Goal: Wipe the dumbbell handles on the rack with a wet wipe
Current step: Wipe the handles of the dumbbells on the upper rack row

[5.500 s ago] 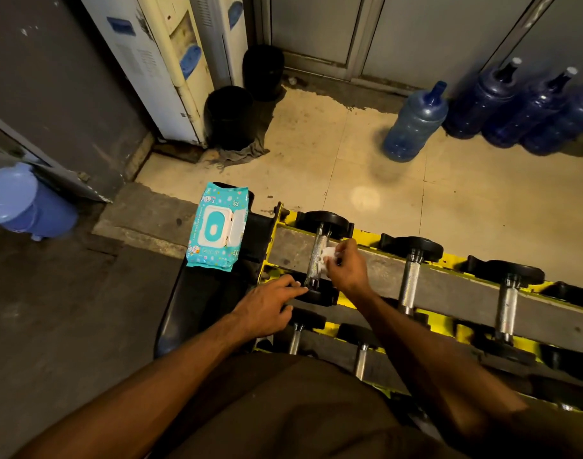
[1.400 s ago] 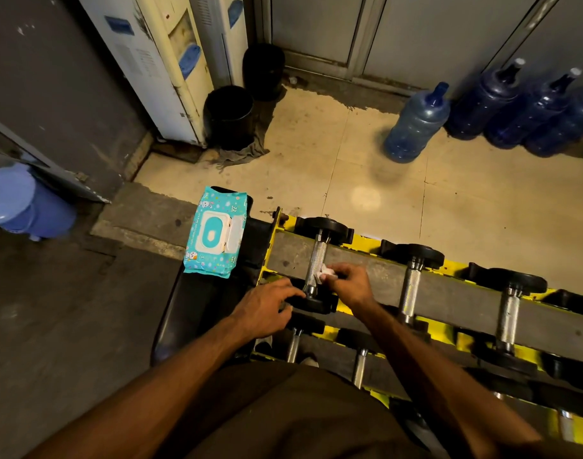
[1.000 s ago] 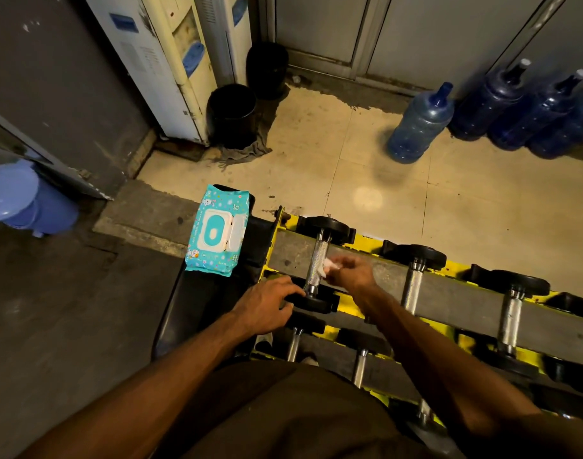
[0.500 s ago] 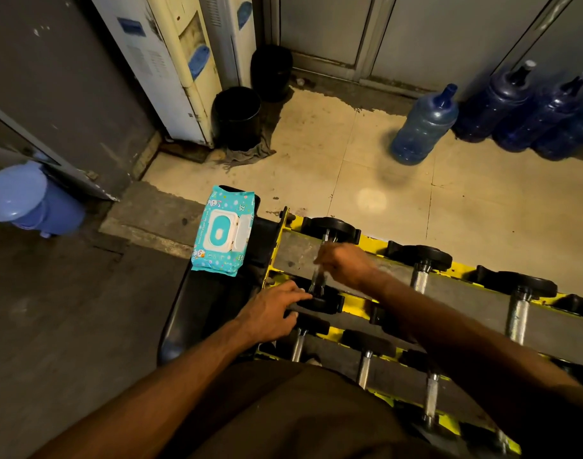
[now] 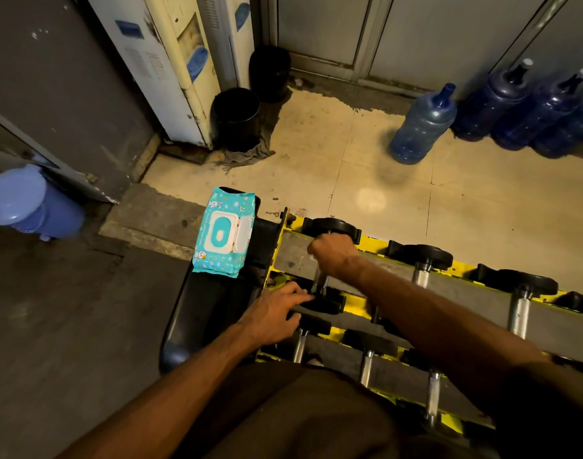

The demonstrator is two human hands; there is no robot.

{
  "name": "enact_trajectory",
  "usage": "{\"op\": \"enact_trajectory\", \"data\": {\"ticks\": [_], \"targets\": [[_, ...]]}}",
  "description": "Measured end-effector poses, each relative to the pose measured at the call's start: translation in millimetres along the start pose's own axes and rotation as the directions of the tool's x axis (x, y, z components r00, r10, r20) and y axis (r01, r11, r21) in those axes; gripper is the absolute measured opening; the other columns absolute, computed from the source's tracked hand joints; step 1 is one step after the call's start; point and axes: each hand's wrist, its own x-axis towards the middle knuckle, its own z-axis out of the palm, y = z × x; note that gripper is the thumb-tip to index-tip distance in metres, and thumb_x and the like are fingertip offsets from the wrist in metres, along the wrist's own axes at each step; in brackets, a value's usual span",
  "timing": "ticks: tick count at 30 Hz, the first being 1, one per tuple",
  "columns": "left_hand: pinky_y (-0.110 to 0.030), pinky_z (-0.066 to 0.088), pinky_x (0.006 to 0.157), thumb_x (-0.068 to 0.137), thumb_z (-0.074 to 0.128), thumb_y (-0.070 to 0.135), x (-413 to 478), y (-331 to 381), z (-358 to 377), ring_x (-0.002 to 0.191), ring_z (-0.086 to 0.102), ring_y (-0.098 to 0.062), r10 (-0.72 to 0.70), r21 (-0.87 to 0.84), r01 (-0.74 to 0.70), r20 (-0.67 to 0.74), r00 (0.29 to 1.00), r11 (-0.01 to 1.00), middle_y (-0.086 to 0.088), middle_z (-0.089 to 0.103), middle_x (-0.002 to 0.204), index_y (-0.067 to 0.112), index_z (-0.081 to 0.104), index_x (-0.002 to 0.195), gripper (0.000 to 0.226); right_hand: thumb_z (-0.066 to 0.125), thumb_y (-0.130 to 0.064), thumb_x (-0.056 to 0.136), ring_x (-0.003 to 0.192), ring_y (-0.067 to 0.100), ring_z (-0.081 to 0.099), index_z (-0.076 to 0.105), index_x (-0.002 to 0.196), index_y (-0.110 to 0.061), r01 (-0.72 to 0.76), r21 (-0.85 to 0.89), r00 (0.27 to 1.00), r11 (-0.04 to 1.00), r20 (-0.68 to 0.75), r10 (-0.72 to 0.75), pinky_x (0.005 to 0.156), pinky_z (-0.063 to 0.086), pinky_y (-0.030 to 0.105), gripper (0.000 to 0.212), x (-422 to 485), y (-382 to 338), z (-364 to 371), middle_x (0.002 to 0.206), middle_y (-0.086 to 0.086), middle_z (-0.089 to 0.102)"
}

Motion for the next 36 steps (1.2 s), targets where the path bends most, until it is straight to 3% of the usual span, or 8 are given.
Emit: {"op": "enact_trajectory", "data": {"ticks": [6,10,14,20,25,28,34,36], "targets": [[-0.028,0.048,0.103,0.095,0.062,0.021,1.1,-1.0,-0.6,0.119,0.050,-0.004,0.003,-0.018,-0.003,0.001,1.000,1.000,0.012,0.050,0.132,0.027,0.054,0.144,0.050,0.063,-0.026,0.094,0.093,0.020,0.066,0.067,0.112,-0.022,0.191,0.099,0.953,0.977,0.221,-0.209,0.075,0.053,0.031,0.019,-15.1,-7.1,14.0,0.092,-0.002,0.065],[-0.032,0.047,0.106,0.093,0.063,0.021,1.1,-1.0,0.6,0.128,0.050,-0.006,0.006,-0.032,-0.006,0.003,1.000,0.999,0.010,0.051,0.132,0.029,0.054,0.144,0.052,0.063,-0.022,0.095,0.101,0.020,0.067,0.068,0.118,-0.022,0.032,0.119,0.998,0.992,-0.061,-0.025,0.075,0.049,0.029,0.024,-14.0,-1.2,14.0,0.109,-0.002,0.069],[-0.032,0.046,0.107,0.090,0.067,0.027,-0.4,-1.3,-2.6,0.124,0.049,-0.006,-0.003,-0.014,0.003,0.023,1.000,1.000,0.011,0.049,0.134,0.029,0.052,0.145,0.057,0.063,-0.028,0.092,0.096,0.020,0.061,0.071,0.108,-0.027,0.149,0.149,0.988,0.978,0.010,-0.152,0.072,0.048,0.030,0.018,-22.0,-3.9,33.9,0.097,-0.002,0.064],[-0.031,0.050,0.101,0.087,0.069,0.033,0.1,-1.1,-4.0,0.118,0.051,-0.004,-0.010,-0.019,0.011,0.048,0.999,1.000,0.013,0.048,0.133,0.033,0.051,0.146,0.061,0.078,0.003,0.075,0.085,0.017,0.067,0.080,0.085,-0.010,0.156,0.686,0.955,0.711,-0.289,0.070,0.077,0.056,0.029,0.017,-57.3,7.8,71.3,0.090,0.005,0.073],[-0.021,0.049,0.087,0.089,0.070,0.031,3.0,1.1,-7.6,0.084,0.050,0.005,-0.022,-0.014,0.022,0.049,0.999,1.000,0.013,0.049,0.129,0.033,0.052,0.144,0.057,0.077,0.000,0.077,0.062,0.007,0.064,0.073,0.072,-0.018,-0.329,0.877,0.883,0.349,0.154,0.444,0.060,0.056,0.022,0.019,-64.3,4.9,77.2,0.075,0.002,0.072],[-0.021,0.049,0.086,0.090,0.070,0.030,4.4,1.3,-8.0,0.086,0.049,0.004,-0.031,-0.011,0.031,0.055,0.998,0.999,0.012,0.049,0.127,0.032,0.052,0.143,0.056,0.074,-0.001,0.078,0.065,0.010,0.064,0.075,0.078,-0.017,-0.443,0.869,0.806,0.222,0.278,0.522,0.061,0.057,0.026,0.016,-53.5,0.9,76.3,0.077,0.003,0.072],[-0.029,0.051,0.095,0.089,0.071,0.029,4.9,1.2,-10.2,0.100,0.050,-0.004,-0.047,-0.011,0.048,0.048,0.998,0.999,0.010,0.050,0.128,0.032,0.053,0.141,0.055,0.059,-0.003,0.094,0.062,0.011,0.056,0.073,0.105,-0.009,-0.552,0.827,0.782,0.108,0.468,0.413,0.042,0.042,0.016,0.019,-35.6,-4.3,62.2,0.087,0.007,0.065],[-0.028,0.051,0.095,0.090,0.070,0.029,5.0,0.7,-9.5,0.102,0.050,-0.003,-0.045,-0.008,0.046,0.046,0.998,0.999,0.011,0.049,0.128,0.032,0.053,0.142,0.055,0.058,-0.006,0.095,0.069,0.015,0.056,0.072,0.107,-0.011,-0.600,0.795,0.766,0.087,0.540,0.350,0.050,0.045,0.022,0.019,-45.4,4.7,58.5,0.090,0.009,0.065]]}}
